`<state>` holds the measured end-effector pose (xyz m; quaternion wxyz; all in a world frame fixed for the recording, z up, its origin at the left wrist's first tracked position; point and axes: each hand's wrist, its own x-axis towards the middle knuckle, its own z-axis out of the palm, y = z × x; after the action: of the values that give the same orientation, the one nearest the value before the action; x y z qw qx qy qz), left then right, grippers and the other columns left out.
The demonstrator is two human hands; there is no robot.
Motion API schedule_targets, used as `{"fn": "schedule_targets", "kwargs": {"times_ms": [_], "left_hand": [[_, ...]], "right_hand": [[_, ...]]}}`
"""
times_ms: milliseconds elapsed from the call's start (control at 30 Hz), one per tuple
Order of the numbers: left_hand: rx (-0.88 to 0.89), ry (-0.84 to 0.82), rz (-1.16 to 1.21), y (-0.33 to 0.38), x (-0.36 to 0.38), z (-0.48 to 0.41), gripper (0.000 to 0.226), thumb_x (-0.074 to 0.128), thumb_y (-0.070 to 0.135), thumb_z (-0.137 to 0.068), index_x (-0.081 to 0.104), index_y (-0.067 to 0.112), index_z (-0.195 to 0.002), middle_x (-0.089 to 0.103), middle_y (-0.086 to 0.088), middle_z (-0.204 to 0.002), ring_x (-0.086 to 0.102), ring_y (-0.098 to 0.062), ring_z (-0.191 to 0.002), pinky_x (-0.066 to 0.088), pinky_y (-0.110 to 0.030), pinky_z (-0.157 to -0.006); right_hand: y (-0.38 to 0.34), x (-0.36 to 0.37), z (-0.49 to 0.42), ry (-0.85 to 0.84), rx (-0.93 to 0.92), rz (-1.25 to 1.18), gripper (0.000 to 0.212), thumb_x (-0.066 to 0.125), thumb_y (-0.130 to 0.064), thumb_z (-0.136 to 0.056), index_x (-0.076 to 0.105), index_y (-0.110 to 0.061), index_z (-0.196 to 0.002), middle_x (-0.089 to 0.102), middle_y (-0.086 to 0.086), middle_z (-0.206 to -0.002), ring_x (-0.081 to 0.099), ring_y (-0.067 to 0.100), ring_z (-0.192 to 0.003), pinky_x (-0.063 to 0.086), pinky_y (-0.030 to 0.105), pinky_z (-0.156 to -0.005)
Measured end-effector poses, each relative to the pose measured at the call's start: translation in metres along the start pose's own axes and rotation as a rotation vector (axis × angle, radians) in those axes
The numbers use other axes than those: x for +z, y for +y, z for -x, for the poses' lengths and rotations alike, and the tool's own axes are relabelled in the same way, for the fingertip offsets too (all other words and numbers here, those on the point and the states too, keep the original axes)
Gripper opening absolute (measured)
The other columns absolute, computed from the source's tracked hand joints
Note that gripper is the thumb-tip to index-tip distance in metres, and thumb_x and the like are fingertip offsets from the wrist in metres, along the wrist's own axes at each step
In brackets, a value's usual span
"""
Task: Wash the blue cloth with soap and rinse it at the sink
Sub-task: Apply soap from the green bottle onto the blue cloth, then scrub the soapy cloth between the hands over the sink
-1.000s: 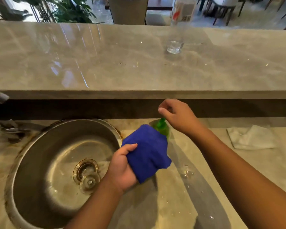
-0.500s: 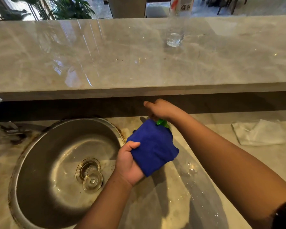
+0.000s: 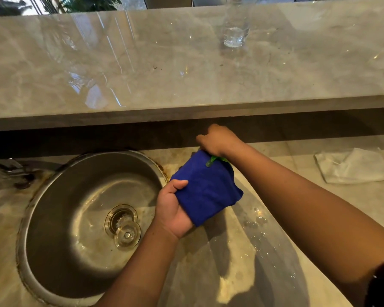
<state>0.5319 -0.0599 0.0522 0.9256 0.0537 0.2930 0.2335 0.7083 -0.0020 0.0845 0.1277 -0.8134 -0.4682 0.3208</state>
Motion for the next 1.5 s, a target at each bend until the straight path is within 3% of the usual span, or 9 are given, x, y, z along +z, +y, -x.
{"fn": "schedule_targets", "kwargs": {"times_ms": [200,500,733,800,933,1067,1167,1400,1500], "left_hand": [[0.008,-0.004,-0.011,0.002,0.002,0.003,0.063,0.055,0.012,-0.076,0.050,0.009,-0.139,0.062,-0.022,-0.134,0.056,-0.043,-0.124,0.044,-0.056,-0.101],[0.089,0.077,-0.034,0.014,0.002,0.032,0.044,0.051,0.010,-0.079,0.060,0.011,-0.122,0.074,-0.018,-0.109,0.071,-0.039,-0.094,0.051,-0.050,-0.083],[0.169,0.074,-0.060,0.048,-0.015,0.086,0.040,0.047,0.010,-0.080,0.062,0.008,-0.117,0.075,-0.019,-0.105,0.075,-0.037,-0.081,0.048,-0.048,-0.082],[0.169,0.067,-0.055,0.060,-0.022,0.102,0.041,0.047,0.010,-0.079,0.063,0.006,-0.116,0.076,-0.019,-0.103,0.075,-0.036,-0.078,0.047,-0.047,-0.081],[0.159,0.078,-0.058,0.086,-0.047,0.132,0.055,0.060,0.012,-0.070,0.061,0.005,-0.125,0.069,-0.023,-0.121,0.072,-0.040,-0.095,0.051,-0.051,-0.087],[0.100,0.057,-0.063,0.113,-0.068,0.159,0.046,0.051,0.014,-0.078,0.067,-0.001,-0.119,0.069,-0.024,-0.120,0.072,-0.040,-0.097,0.048,-0.048,-0.090],[0.100,0.027,-0.082,0.130,-0.082,0.176,0.043,0.039,0.013,-0.091,0.079,-0.003,-0.095,0.073,-0.023,-0.109,0.075,-0.037,-0.088,0.046,-0.048,-0.087],[0.074,0.017,-0.076,0.159,-0.118,0.193,0.048,0.050,0.015,-0.085,0.058,0.000,-0.130,0.066,-0.023,-0.126,0.059,-0.041,-0.121,0.040,-0.056,-0.107],[0.068,-0.003,0.003,0.167,-0.116,0.199,0.048,0.045,0.036,-0.094,0.063,0.006,-0.127,0.065,-0.021,-0.129,0.056,-0.037,-0.125,0.038,-0.053,-0.108]], "right_hand": [[0.000,0.001,0.001,0.013,0.014,-0.004,0.028,0.047,-0.033,-0.097,0.055,-0.013,-0.079,0.057,0.005,-0.078,0.053,0.016,-0.067,0.042,0.030,-0.059],[-0.002,-0.004,0.000,-0.002,0.006,-0.109,0.038,0.051,-0.043,-0.097,0.065,-0.008,-0.101,0.069,0.008,-0.093,0.066,0.023,-0.087,0.050,0.034,-0.073],[-0.038,-0.005,0.061,0.286,-0.259,-0.009,0.028,0.048,-0.040,-0.100,0.062,-0.020,-0.087,0.061,-0.008,-0.075,0.057,0.005,-0.070,0.037,0.023,-0.055],[-0.052,0.016,0.084,0.303,-0.265,-0.158,0.031,0.047,-0.041,-0.101,0.066,-0.019,-0.090,0.066,-0.003,-0.081,0.062,0.011,-0.075,0.045,0.027,-0.059],[-0.081,0.071,0.118,-0.179,0.061,-0.757,0.049,0.041,-0.056,-0.099,0.069,-0.015,-0.103,0.072,0.005,-0.101,0.067,0.020,-0.096,0.052,0.037,-0.081],[-0.111,0.109,0.132,-0.114,0.069,-0.941,0.048,0.054,-0.045,-0.098,0.069,-0.001,-0.107,0.073,0.019,-0.106,0.069,0.030,-0.101,0.051,0.044,-0.092],[-0.136,0.122,0.140,-0.079,0.042,-0.867,0.032,0.057,-0.040,-0.097,0.068,-0.012,-0.085,0.071,0.011,-0.085,0.066,0.022,-0.080,0.051,0.035,-0.072],[-0.188,0.159,0.154,0.422,-0.262,-0.216,0.014,0.063,-0.030,-0.094,0.053,-0.024,-0.087,0.059,-0.011,-0.079,0.056,0.002,-0.070,0.038,0.015,-0.060],[-0.217,0.172,0.178,0.436,-0.453,-0.272,0.021,0.064,-0.029,-0.094,0.047,-0.030,-0.081,0.055,-0.013,-0.071,0.054,0.001,-0.065,0.037,0.011,-0.058]]}}
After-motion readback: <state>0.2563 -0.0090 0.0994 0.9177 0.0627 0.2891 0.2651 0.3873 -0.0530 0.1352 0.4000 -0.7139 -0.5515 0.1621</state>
